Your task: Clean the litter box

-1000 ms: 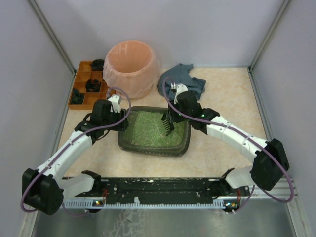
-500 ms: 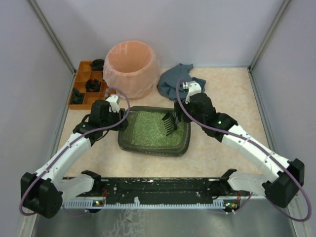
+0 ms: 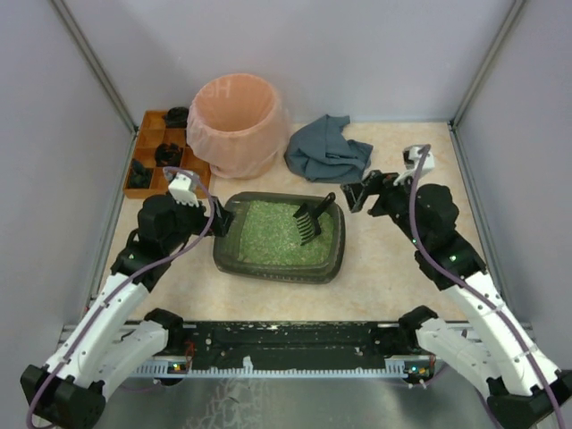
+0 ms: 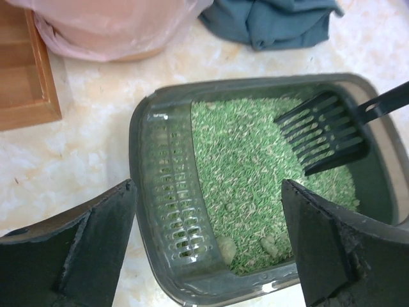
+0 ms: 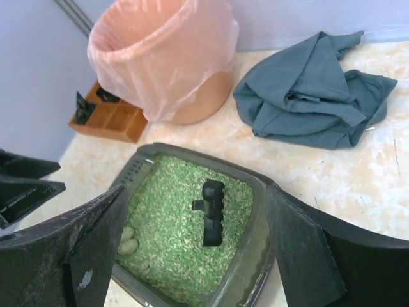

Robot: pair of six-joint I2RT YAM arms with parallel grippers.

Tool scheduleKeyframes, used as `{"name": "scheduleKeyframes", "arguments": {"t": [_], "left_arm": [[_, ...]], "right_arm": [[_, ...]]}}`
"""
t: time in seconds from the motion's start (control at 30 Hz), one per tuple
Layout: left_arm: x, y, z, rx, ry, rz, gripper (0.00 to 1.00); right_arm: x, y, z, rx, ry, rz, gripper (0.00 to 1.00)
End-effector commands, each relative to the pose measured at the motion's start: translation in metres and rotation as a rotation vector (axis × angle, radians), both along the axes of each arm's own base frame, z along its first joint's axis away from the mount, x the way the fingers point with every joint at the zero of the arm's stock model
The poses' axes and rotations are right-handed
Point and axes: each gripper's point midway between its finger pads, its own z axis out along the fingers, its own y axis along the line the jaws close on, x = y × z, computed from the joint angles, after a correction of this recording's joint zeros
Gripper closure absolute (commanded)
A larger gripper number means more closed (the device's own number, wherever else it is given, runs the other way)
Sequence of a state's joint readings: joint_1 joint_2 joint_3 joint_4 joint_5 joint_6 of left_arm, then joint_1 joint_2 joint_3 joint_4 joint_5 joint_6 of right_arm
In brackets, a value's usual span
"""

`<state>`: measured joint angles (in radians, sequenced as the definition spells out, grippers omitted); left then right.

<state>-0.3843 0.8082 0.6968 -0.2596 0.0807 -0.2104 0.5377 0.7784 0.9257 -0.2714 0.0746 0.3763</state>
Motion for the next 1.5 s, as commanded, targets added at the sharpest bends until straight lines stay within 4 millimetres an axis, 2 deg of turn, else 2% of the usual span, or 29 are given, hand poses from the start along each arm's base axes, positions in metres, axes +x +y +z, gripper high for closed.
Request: {"name": "scheduleKeyframes", "arguments": {"t": [0.0,0.13,0.33,0.5,0.63,0.7,0.87,1.47], "left_arm": [[0.000,-0.001,0.034,-0.079,-0.103,0.014,0.01],[-0.004,0.008,0.044,-0.078,-0.125,0.051,0.00],[-0.022,0.010,0.063,-0.090,-0.187,0.017,0.00],[-0.026,0.026,0.056,-0.101,-0.175,0.109,0.00],[-0.033,0.033,0.042,-0.090,-0.167,0.130,0.00],[-0.034,0.037,0.044,-0.097,-0.195,0.144,0.00],[-0.033,0.049,0.031,-0.079,-0.158,0.216,0.00],[-0.027,0.048,0.024,-0.054,-0.130,0.222,0.00]], "right_arm": [[-0.009,-0.008,0.025,0.169,-0.025,0.040,0.14],[-0.015,-0.038,0.012,0.137,-0.016,-0.090,0.14],[-0.040,-0.082,-0.016,0.067,-0.056,-0.250,0.14],[-0.061,-0.098,-0.044,0.119,-0.064,-0.297,0.14],[-0.070,-0.101,-0.065,0.184,-0.092,-0.305,0.14],[-0.070,-0.104,-0.075,0.196,-0.089,-0.319,0.14],[-0.065,-0.098,-0.087,0.192,-0.057,-0.307,0.14],[-0.057,-0.092,-0.093,0.150,-0.046,-0.287,0.13]]}}
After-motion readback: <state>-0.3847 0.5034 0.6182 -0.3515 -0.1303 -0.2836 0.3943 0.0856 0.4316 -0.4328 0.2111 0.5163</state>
